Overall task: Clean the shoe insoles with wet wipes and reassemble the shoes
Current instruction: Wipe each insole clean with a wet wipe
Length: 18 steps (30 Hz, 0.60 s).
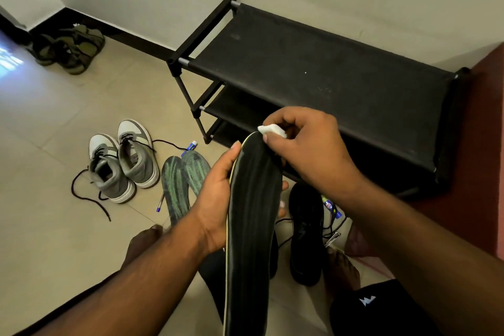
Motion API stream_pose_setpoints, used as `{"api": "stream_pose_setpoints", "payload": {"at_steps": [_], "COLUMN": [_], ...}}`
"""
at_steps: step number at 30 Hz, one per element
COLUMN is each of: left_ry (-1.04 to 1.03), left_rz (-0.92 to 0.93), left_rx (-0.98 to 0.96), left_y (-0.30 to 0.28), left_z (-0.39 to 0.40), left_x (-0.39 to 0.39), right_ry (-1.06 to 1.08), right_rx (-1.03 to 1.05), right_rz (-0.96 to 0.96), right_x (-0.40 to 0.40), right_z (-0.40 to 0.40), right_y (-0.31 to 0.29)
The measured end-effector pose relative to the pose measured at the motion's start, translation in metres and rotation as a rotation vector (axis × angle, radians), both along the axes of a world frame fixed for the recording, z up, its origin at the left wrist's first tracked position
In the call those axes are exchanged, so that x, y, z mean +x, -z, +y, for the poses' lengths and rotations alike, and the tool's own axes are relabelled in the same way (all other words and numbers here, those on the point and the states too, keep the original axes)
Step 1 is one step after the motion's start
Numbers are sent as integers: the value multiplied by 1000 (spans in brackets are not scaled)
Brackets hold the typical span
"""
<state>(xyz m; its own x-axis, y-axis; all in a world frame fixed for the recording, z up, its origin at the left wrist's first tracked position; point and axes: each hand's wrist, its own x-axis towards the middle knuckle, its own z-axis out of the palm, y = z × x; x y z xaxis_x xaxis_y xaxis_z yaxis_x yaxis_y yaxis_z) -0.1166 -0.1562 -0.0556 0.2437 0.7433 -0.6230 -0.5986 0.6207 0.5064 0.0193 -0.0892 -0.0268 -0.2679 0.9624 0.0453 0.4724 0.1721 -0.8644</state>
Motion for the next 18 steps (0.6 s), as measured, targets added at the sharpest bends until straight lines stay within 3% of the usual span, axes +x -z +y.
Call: {"api": "stream_pose_setpoints", "payload": {"at_steps": [6,18], "left_ry": [-47,-71], "left_rz": [31,63], "left_rx": [16,-109], "left_y": [-4,8], "left_z": [0,-1], "left_x": [1,-19], "right_ry": [-164,-608], "right_rx": [138,129], "right_rz": [-35,-105], "right_x": [-10,-25], "right_z": [-11,-33], "right_y": [4,13]}}
